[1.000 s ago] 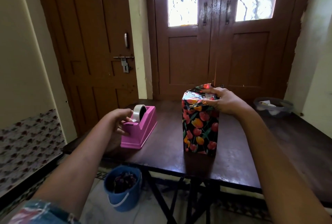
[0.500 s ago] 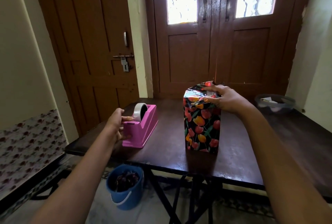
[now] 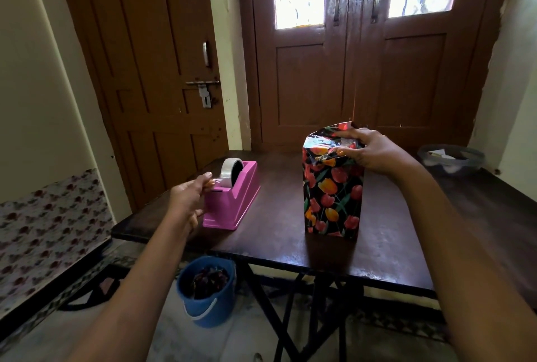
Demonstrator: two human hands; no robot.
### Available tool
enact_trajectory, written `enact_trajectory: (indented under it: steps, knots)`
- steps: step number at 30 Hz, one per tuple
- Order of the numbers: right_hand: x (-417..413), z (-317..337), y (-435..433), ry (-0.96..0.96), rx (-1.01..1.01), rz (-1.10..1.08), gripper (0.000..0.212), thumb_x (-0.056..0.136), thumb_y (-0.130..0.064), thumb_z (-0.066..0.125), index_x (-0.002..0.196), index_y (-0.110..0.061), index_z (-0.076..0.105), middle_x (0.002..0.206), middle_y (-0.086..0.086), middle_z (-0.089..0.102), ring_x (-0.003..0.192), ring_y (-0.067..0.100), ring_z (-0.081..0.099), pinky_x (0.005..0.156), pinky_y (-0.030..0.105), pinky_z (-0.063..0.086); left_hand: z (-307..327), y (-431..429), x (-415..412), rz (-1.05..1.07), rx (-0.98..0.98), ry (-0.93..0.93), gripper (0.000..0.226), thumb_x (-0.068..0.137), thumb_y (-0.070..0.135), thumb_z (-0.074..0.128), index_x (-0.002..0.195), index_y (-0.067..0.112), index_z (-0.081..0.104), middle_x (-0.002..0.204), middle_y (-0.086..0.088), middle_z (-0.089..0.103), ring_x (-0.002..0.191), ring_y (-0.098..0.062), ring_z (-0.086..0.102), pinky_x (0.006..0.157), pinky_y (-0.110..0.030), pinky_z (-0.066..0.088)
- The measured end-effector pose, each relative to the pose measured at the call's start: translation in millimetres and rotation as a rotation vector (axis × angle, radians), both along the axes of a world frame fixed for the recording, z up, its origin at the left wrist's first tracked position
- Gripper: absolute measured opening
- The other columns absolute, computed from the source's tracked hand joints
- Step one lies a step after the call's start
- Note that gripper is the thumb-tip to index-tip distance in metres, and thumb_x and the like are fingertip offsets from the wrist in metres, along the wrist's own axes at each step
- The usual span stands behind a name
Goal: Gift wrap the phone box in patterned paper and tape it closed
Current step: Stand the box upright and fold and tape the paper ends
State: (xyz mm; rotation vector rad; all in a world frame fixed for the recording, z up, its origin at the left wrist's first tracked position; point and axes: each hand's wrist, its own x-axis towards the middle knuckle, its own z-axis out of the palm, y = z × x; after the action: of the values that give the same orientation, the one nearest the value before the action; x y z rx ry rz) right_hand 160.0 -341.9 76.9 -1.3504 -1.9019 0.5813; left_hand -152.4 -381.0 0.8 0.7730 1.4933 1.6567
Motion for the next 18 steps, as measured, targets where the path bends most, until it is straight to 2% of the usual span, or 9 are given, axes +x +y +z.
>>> enact_trajectory:
  steps: [3, 6, 8, 9, 12, 18]
  knots:
    - [0.5, -1.0, 0.7, 0.007, 0.001, -0.002, 0.048, 0.088, -0.029, 0.060, 0.134, -0.022, 0.048, 0.140, 0.007, 0.036, 0.118, 0.026, 0.045, 0.090, 0.035, 0.048, -2.9, -1.2, 0.4, 0.012, -0.019, 0.044, 0.042, 0.085, 0.032, 0.065, 0.116, 0.004, 0.060, 0.085, -0.003, 0.063, 0.069, -0.011, 0.052, 0.060, -0.024, 0.042]
    - [0.4, -1.3, 1.1, 0.018, -0.003, -0.008, 0.048, 0.088, -0.029, 0.060, 0.134, -0.022, 0.048, 0.141, 0.007, 0.036, 0.118, 0.025, 0.045, 0.090, 0.035, 0.048, -8.4, -2.1, -1.0, 0.030, -0.043, 0.081, 0.039, 0.085, 0.031, 0.065, 0.112, 0.004, 0.061, 0.074, -0.001, 0.060, 0.058, -0.009, 0.042, 0.051, -0.020, 0.035]
    - [0.1, -1.5, 1.0, 0.023, 0.008, -0.004, 0.047, 0.089, -0.028, 0.059, 0.134, -0.022, 0.048, 0.142, 0.006, 0.035, 0.113, 0.020, 0.044, 0.083, 0.029, 0.047, -12.5, -5.6, -2.3, 0.020, -0.068, 0.096, 0.031, 0.085, 0.031, 0.065, 0.103, 0.005, 0.064, 0.071, -0.001, 0.058, 0.055, -0.009, 0.040, 0.043, -0.017, 0.033]
    - [-0.4, -1.7, 0.9, 0.019, 0.012, -0.001, 0.047, 0.089, -0.028, 0.059, 0.134, -0.023, 0.048, 0.143, 0.005, 0.035, 0.111, 0.018, 0.043, 0.080, 0.026, 0.046, -14.4, -7.7, -2.5, 0.011, -0.082, 0.105, 0.026, 0.086, 0.030, 0.065, 0.095, 0.006, 0.065, 0.070, -0.001, 0.058, 0.055, -0.009, 0.041, 0.042, -0.017, 0.034]
    - [0.0, -2.0, 0.0, 0.031, 0.014, -0.003, 0.045, 0.089, -0.028, 0.059, 0.133, -0.023, 0.049, 0.143, 0.005, 0.035, 0.116, 0.021, 0.043, 0.081, 0.027, 0.045, -17.0, -11.5, 1.3, 0.004, -0.095, 0.119, 0.018, 0.086, 0.022, 0.064, 0.074, 0.012, 0.057, 0.073, -0.003, 0.058, 0.061, -0.012, 0.047, 0.054, -0.023, 0.037]
    - [0.5, -1.3, -2.3, 0.052, 0.007, 0.000, 0.046, 0.089, -0.026, 0.059, 0.133, -0.022, 0.049, 0.141, 0.006, 0.036, 0.115, 0.021, 0.044, 0.082, 0.028, 0.046, -26.3, -8.7, 0.6, 0.012, -0.120, 0.191, 0.023, 0.083, 0.022, 0.068, 0.067, 0.009, 0.058, 0.069, -0.004, 0.059, 0.063, -0.014, 0.046, 0.058, -0.028, 0.037]
